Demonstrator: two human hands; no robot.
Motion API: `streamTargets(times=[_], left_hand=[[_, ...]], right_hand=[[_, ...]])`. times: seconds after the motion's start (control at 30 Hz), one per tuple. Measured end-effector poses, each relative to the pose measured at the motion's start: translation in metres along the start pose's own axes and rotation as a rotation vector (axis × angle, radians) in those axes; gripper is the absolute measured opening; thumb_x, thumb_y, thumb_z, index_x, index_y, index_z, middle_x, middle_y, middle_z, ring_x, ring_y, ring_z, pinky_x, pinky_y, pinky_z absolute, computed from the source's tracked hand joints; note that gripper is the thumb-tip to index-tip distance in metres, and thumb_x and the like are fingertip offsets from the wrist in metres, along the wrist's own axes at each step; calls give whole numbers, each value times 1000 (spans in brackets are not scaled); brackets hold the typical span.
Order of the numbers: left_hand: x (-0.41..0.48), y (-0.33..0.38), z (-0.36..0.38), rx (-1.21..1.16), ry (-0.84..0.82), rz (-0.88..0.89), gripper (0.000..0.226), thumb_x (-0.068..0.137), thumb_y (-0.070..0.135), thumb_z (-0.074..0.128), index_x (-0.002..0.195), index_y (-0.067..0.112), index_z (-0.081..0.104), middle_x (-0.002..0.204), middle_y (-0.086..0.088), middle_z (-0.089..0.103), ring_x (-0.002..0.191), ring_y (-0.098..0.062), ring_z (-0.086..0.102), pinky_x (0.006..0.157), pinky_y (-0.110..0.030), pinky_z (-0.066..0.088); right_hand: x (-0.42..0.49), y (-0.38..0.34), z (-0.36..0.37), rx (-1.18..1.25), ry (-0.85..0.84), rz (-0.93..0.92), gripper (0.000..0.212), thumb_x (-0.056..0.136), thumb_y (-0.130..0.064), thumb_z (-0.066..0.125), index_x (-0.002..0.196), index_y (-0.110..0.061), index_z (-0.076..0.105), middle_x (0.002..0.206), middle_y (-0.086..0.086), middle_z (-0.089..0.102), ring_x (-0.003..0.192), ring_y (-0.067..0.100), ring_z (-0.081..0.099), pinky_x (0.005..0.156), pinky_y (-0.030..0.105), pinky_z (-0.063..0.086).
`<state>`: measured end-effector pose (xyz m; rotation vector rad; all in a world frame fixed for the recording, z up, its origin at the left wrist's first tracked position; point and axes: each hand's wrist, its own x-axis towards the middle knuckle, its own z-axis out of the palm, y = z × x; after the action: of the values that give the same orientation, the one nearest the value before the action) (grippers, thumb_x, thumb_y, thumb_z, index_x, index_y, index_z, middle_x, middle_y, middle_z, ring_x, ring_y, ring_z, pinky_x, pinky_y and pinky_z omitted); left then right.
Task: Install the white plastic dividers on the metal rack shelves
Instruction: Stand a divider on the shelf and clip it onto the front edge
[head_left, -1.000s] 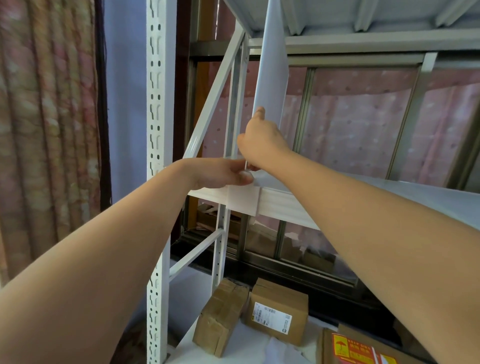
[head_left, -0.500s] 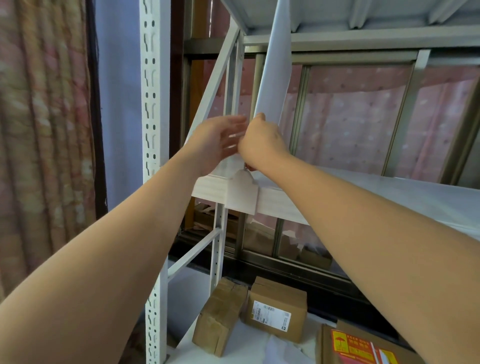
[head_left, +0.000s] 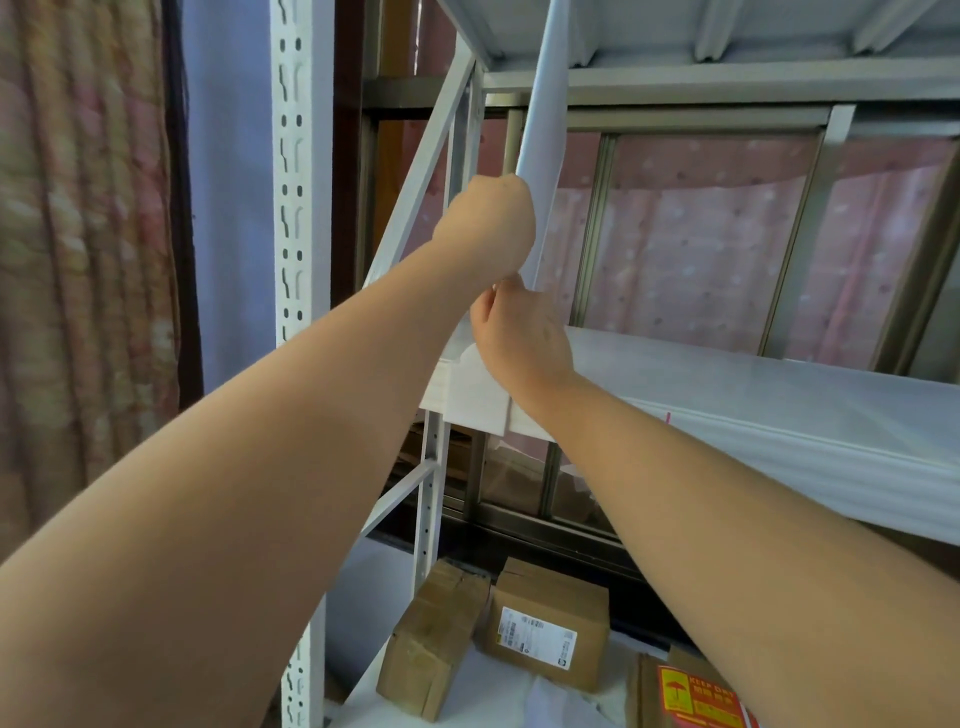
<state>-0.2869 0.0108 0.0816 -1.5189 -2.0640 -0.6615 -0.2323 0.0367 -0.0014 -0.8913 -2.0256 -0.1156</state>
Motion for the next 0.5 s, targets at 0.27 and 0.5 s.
streamTargets(times=[0.27, 0.5], left_hand=[[-4, -7, 9, 320, 74, 168, 24, 87, -7, 54, 111, -5, 57, 85, -18, 38, 95, -36, 58, 78, -39, 50], [-11, -14, 38, 480, 176, 212, 27, 96, 7, 36, 114, 0, 54, 108, -23, 58, 98, -39, 59, 79, -43, 48]], right_hand=[[-2, 6, 4, 152, 26, -50, 41, 99, -22, 34, 59, -26, 24, 52, -7, 32, 45, 7, 31, 44, 20, 18], [3, 13, 1, 170, -155, 15, 42, 92, -8, 36, 53, -20, 31, 52, -4, 36, 46, 10, 33, 44, 23, 18]])
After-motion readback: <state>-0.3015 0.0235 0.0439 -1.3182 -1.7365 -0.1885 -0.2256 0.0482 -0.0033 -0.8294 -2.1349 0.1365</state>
